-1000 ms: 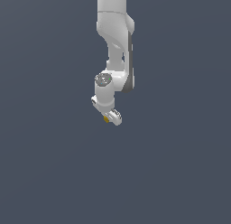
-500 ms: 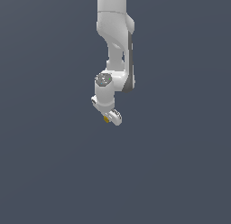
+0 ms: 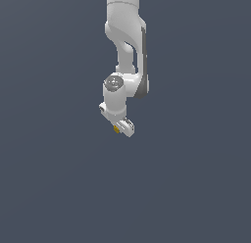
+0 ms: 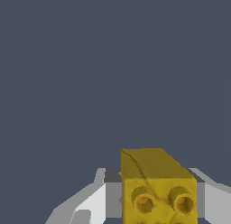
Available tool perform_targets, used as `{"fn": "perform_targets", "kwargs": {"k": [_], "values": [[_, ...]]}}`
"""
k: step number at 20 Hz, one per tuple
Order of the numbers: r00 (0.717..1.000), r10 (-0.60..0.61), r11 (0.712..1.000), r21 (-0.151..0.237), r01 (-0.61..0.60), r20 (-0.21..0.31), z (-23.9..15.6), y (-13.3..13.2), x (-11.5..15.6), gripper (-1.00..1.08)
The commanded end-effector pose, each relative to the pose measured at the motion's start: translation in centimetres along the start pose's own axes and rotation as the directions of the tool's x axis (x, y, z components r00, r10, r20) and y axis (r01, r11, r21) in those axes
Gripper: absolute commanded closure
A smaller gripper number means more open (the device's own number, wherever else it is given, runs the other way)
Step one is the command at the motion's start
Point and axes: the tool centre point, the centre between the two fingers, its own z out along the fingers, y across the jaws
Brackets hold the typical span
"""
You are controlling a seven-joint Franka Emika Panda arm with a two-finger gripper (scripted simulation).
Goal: Pick up the object and move it to a goal position.
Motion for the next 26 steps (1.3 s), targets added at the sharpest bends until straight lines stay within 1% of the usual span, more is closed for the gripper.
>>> {"fn": "perform_targets", "kwargs": {"k": [1,6,17,26], "values": [[1.0,0.0,1.0,0.0,0.0,-0.001,-1.4,-0.9,0.4,1.08],[1.0,0.0,1.0,-0.001,0.0,-0.002,-4.9,-3.2,1.4,1.08],[1.0,0.001,1.0,-0.001,-0.001,-0.002,-13.6,-9.1,4.0,1.08],[1.0,0.0,1.0,0.0,0.0,-0.001,-19.2,-13.1,5.8,1.08]]}}
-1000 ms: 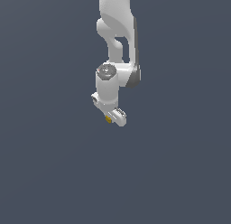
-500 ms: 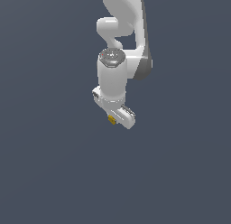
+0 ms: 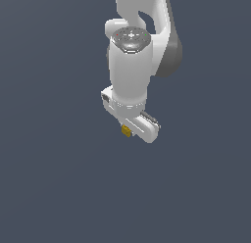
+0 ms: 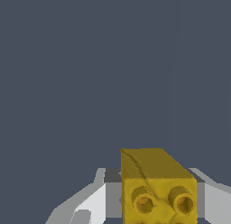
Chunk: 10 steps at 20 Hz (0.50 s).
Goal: Pick up the object and move it to a goal position.
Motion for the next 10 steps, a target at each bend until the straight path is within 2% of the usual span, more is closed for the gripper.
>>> {"fn": "perform_targets", "kwargs": {"k": [1,10], "values": [[1.0,0.0,1.0,0.0,0.0,0.001,-1.4,-1.0,0.5,1.08],[1.0,0.0,1.0,0.0,0.0,0.001,-4.7,-3.5,1.7,1.08]]}}
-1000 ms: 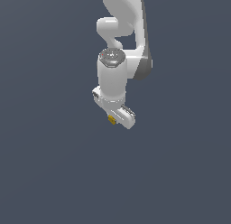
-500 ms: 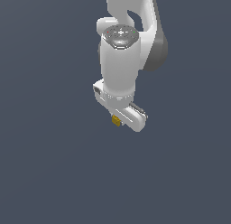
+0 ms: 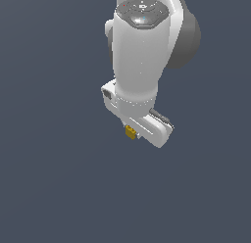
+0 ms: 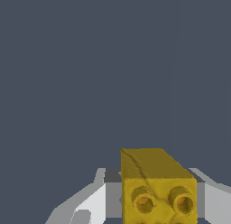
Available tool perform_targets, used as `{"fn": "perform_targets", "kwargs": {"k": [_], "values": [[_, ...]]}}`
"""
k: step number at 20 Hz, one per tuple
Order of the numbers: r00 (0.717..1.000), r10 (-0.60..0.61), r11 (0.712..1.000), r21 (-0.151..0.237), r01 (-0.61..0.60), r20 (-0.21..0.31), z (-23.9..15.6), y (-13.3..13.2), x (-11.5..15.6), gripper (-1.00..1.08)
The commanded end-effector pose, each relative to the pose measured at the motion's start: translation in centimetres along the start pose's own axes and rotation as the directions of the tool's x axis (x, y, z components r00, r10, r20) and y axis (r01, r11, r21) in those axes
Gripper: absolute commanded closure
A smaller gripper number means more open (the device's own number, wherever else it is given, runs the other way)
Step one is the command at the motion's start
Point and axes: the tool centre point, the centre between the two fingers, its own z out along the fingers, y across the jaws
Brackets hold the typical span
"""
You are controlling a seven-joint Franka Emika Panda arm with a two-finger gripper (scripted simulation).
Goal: Pick up the object and move it to a goal position.
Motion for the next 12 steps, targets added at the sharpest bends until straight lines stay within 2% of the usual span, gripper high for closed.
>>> {"fn": "perform_targets", "kwargs": {"k": [1,12], "values": [[1.0,0.0,1.0,0.0,0.0,0.0,-0.7,-0.5,0.3,1.08],[1.0,0.0,1.0,0.0,0.0,0.001,-1.7,-1.4,0.7,1.08]]}}
